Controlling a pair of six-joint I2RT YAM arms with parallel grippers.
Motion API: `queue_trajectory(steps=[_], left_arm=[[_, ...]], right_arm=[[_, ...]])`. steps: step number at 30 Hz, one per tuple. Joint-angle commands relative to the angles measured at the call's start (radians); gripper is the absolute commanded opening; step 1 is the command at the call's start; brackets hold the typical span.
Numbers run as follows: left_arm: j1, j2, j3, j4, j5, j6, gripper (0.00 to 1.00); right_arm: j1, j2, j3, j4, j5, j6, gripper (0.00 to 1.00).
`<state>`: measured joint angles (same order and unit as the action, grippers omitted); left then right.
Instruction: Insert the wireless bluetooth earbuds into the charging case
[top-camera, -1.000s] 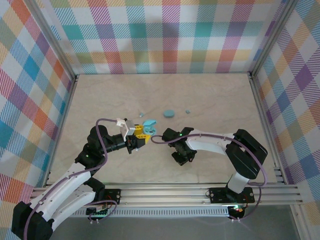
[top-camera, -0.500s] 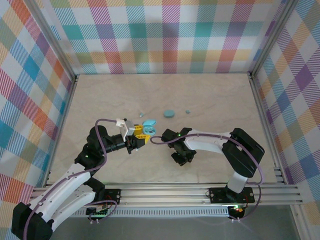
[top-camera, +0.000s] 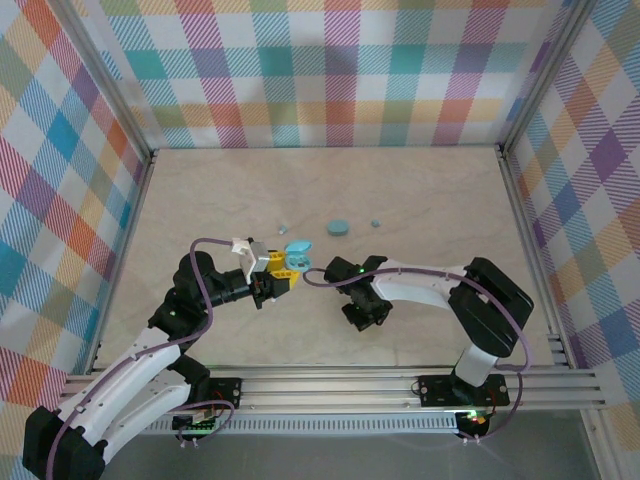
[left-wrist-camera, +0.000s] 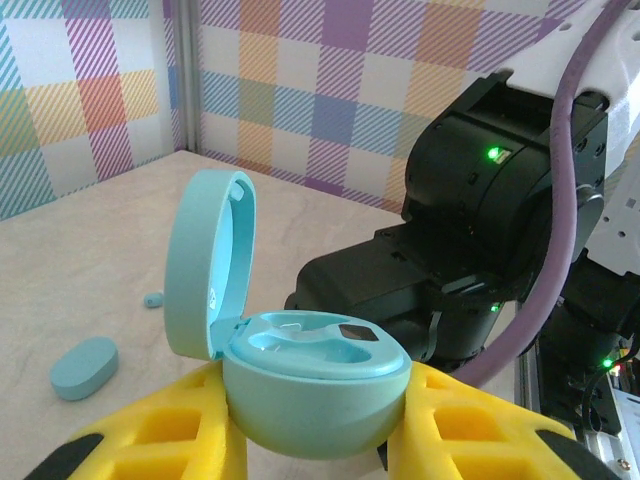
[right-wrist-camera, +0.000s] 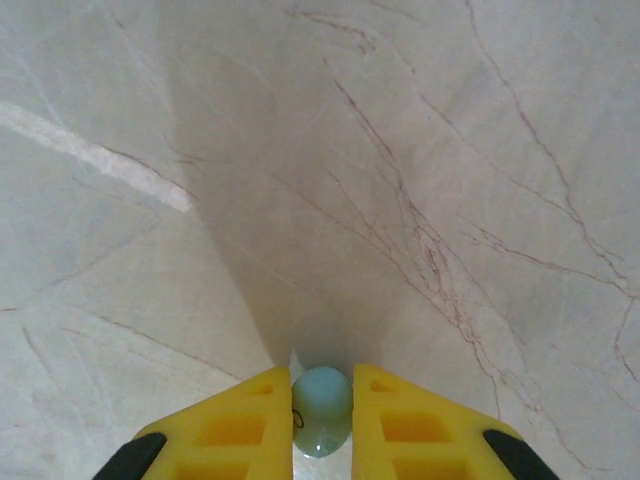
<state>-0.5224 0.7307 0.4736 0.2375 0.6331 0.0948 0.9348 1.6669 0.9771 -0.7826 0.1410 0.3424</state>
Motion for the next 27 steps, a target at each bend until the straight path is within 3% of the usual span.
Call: queue_trajectory(steps=[1, 9, 16, 27], left_arm=[[-0.008, -0.013, 0.001, 0.03, -0.012, 0.008, 0.14], [-0.008, 0.002, 0.0, 0.082, -0.018, 0.008, 0.14], [-0.008, 0.033, -0.022, 0.216, 0.02, 0.003, 0.14], [-0.01, 0.06, -0.014, 0.345, 0.055, 0.011, 0.13]], right_arm=[[-0.042, -0.086, -0.02, 0.005, -0.026, 0.059, 0.16], [-0.181, -0.351, -0.027, -0.003, -0.102, 0.134, 0.14], [-0.198, -0.582, 0.057, 0.066, -0.245, 0.144, 0.14], [-0.197, -0.606, 0.208, 0.274, -0.581, 0.219, 0.13]])
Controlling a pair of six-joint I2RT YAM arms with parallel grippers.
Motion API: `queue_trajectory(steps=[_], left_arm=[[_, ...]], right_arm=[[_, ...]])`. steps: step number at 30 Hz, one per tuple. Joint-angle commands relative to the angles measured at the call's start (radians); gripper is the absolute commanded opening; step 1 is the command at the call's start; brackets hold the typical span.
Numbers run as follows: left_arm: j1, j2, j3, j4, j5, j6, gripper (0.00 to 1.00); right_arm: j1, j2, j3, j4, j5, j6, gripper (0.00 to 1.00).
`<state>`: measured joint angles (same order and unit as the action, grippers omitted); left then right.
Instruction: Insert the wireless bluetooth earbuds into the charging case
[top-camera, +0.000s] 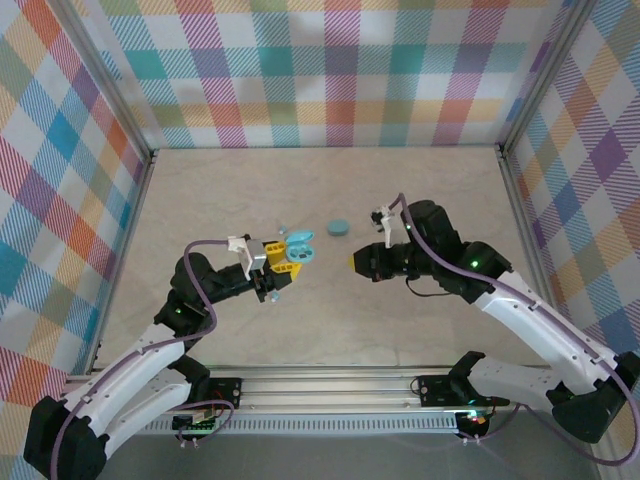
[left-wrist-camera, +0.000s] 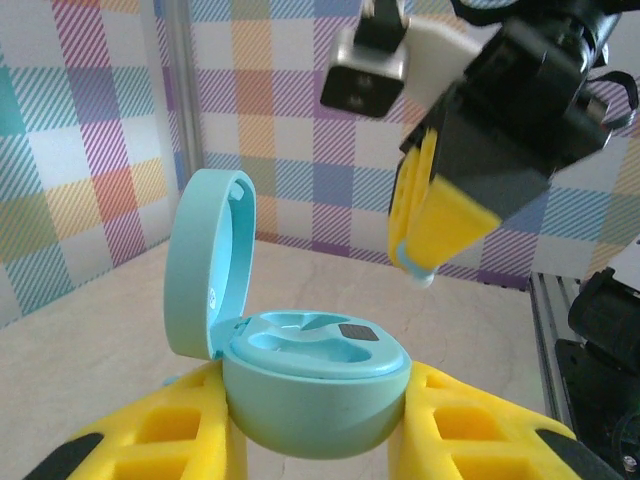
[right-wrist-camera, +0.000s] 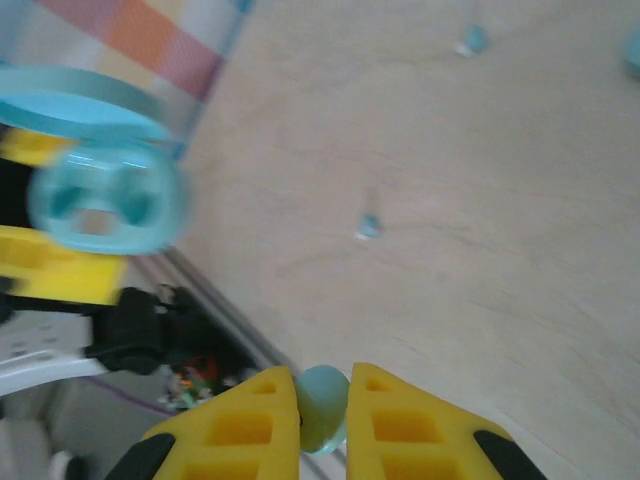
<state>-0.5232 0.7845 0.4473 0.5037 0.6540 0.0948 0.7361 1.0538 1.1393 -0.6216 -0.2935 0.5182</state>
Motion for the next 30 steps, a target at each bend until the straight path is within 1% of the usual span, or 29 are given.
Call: queue_trajectory(steps=[1, 5, 11, 15, 30], left_arm=[[-0.01, 0.012, 0.018, 0.079, 0.04, 0.011, 0.13], [-0.014, 0.024, 0.031, 0.079, 0.052, 0.011, 0.13], [-0.02, 0.029, 0.046, 0.081, 0.07, 0.003, 0.13], [-0.023, 0.027, 0.057, 0.076, 0.084, -0.007, 0.13], [-0.031, 0.022, 0.065, 0.068, 0.11, -0.026, 0.13]], right_arm=[[0.001, 0.013, 0.058, 0.135, -0.166, 0.052, 0.13], [0.012, 0.035, 0.109, 0.18, -0.21, 0.05, 0.13], [0.079, 0.083, 0.152, 0.149, -0.173, -0.049, 0.13], [0.097, 0.114, 0.151, 0.146, -0.181, -0.079, 0.12], [0.1, 0.148, 0.152, 0.14, -0.146, -0.141, 0.12]])
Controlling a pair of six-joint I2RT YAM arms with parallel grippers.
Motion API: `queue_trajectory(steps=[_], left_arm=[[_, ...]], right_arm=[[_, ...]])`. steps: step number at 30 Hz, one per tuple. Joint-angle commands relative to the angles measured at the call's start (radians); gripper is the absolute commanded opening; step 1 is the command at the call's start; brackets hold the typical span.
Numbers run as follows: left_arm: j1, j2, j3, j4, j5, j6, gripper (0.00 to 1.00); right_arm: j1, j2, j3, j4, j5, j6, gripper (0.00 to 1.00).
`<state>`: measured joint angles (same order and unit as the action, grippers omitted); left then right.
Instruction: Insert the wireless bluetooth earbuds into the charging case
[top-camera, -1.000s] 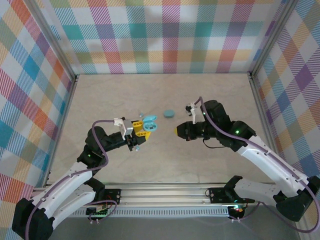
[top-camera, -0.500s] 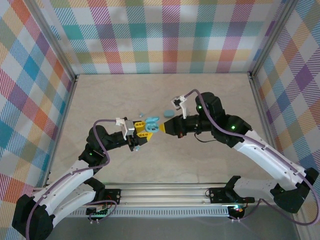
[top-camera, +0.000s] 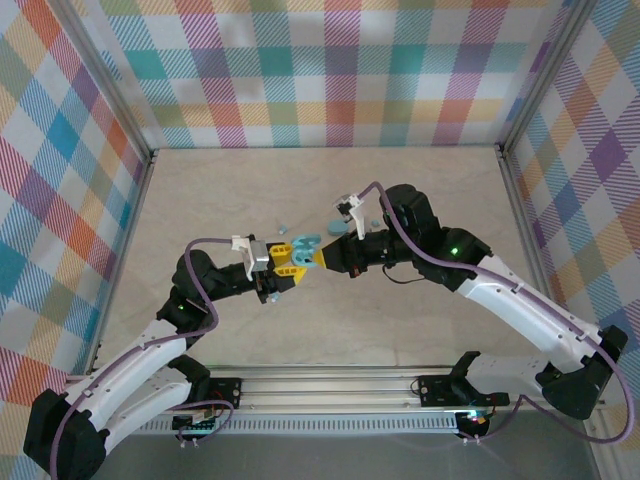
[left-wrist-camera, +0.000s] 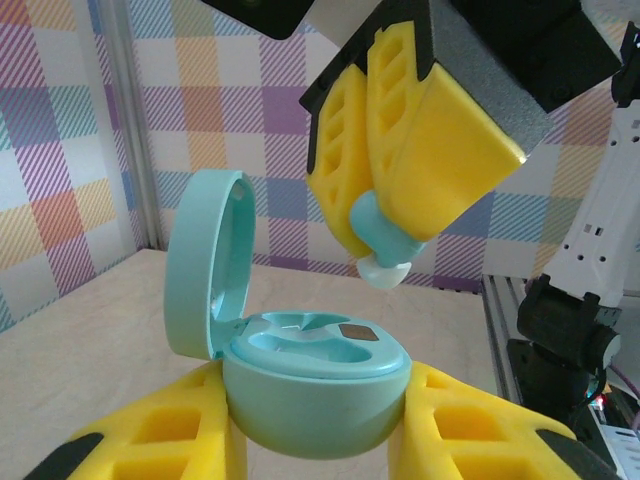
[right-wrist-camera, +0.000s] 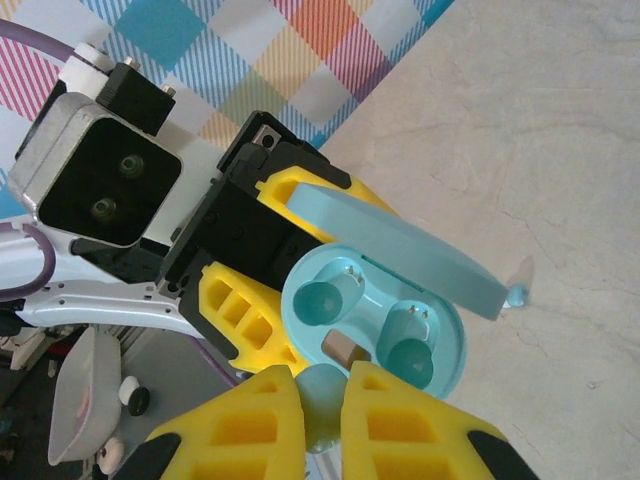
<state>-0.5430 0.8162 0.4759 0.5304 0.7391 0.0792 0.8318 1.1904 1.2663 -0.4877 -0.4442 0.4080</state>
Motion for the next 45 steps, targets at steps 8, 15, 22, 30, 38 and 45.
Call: queue_trajectory(steps=[8, 15, 22, 30, 38, 45], left_arm=[[-0.012, -0.002, 0.046, 0.046, 0.028, -0.015, 0.13], [-0.014, 0.004, 0.05, 0.051, 0.032, -0.016, 0.13], [-0.015, 0.003, 0.048, 0.063, 0.041, -0.034, 0.13], [-0.015, 0.0, 0.046, 0.067, 0.04, -0.04, 0.13], [-0.017, 0.001, 0.049, 0.071, 0.042, -0.045, 0.13], [-0.018, 0.005, 0.052, 0.073, 0.041, -0.047, 0.13]], right_arm=[[0.004, 0.034, 0.028, 0.0, -0.008, -0.034, 0.11], [0.003, 0.046, 0.027, -0.017, -0.007, -0.04, 0.11], [-0.009, 0.046, 0.037, -0.018, 0.006, -0.044, 0.11], [-0.025, 0.049, 0.035, -0.025, -0.002, -0.049, 0.11], [-0.029, 0.057, 0.03, -0.028, -0.04, -0.049, 0.13], [-0.029, 0.063, 0.031, -0.045, -0.064, -0.051, 0.19]])
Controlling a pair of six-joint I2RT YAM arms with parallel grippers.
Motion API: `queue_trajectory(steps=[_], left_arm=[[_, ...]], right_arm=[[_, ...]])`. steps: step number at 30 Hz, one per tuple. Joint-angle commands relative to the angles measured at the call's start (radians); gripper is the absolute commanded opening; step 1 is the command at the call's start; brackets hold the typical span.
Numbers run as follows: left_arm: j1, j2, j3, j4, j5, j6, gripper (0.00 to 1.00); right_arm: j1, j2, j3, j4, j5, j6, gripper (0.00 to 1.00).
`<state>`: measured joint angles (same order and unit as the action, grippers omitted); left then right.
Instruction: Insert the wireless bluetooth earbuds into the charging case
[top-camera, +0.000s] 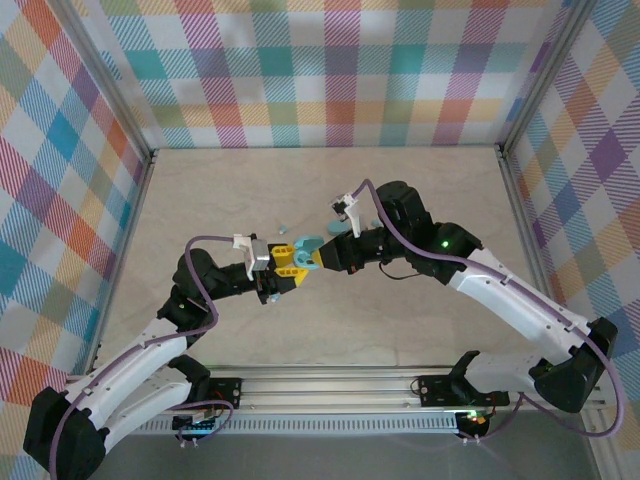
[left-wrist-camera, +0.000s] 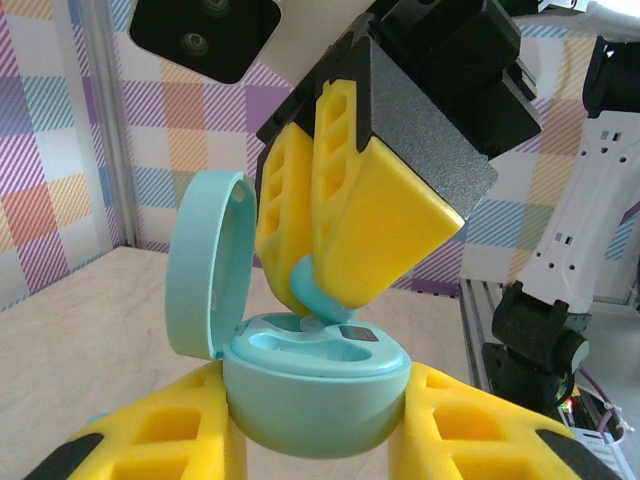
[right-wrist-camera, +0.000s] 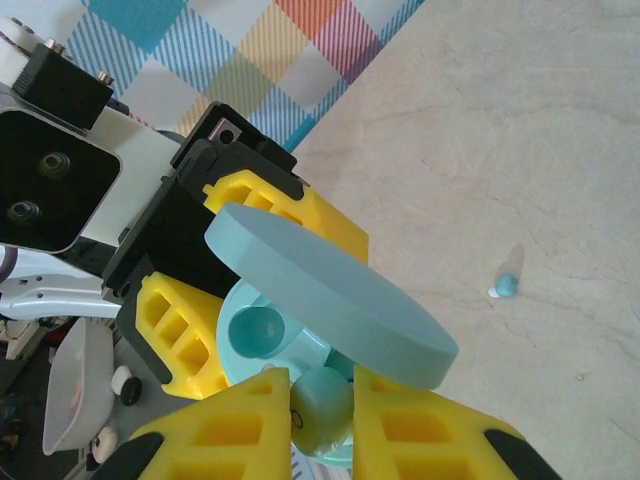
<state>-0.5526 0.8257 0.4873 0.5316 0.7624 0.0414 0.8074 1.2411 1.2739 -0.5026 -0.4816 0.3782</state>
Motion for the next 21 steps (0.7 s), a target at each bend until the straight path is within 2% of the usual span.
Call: queue_trajectory(steps=[1, 6, 21], left_arm=[[-0.009, -0.004, 0.042, 0.07, 0.017, -0.009, 0.13], [-0.01, -0.007, 0.042, 0.07, 0.017, -0.009, 0.13], [-0.012, -0.005, 0.033, 0.063, 0.009, -0.006, 0.13]], right_arm=[[-0.004, 0.014, 0.026, -0.035, -0.022, -0.021, 0.21], [-0.004, 0.023, 0.047, -0.062, 0.002, -0.024, 0.29], [-0.004, 0.041, 0.108, -0.125, 0.042, -0.034, 0.4]])
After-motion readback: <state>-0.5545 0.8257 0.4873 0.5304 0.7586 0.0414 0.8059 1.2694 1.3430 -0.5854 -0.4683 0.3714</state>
